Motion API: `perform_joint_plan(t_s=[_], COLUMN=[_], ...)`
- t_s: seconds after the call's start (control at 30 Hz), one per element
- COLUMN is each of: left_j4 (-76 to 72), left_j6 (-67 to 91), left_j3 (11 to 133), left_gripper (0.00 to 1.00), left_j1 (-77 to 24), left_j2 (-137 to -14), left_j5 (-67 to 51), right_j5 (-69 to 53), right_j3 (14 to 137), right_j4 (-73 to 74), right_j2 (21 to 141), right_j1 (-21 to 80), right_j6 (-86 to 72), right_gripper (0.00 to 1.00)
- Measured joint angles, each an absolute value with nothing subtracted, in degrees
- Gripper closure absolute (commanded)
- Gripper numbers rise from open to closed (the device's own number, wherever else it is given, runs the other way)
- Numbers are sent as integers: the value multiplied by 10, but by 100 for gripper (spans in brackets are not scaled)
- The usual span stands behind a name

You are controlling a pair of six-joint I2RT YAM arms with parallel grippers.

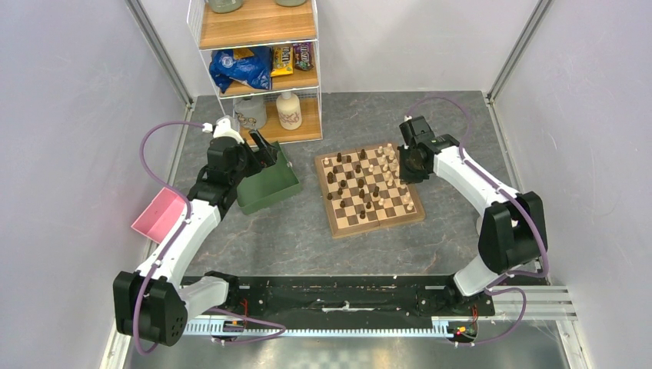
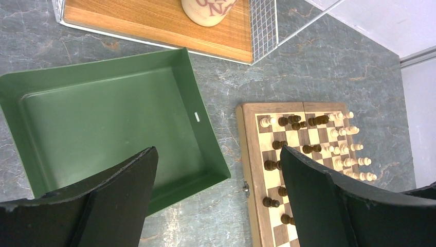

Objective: Set up the chess pieces on the board

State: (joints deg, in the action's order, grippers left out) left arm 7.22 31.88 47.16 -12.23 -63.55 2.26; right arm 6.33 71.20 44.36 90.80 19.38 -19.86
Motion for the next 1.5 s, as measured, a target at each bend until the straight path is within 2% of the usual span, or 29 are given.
perform_joint_plan(t_s=[0.9, 1.1, 1.4, 1.5], left_j4=[72, 72, 72, 72], left_j6=[319, 319, 319, 319], left_j3=[472, 472, 472, 472], left_gripper=[4, 4, 4, 4], left_j1=[-120, -120, -120, -120], left_j2=[-636, -636, -639, -640], left_j5=[22, 14, 13, 13], right_j5=[58, 58, 58, 60], right_j3=[696, 693, 693, 693], right_j4=[405, 397, 396, 397], right_j2=[966, 973, 973, 973], right_j1=[181, 181, 180, 180], right_j6=[-197, -197, -197, -197], right_gripper=[86, 81, 64, 61])
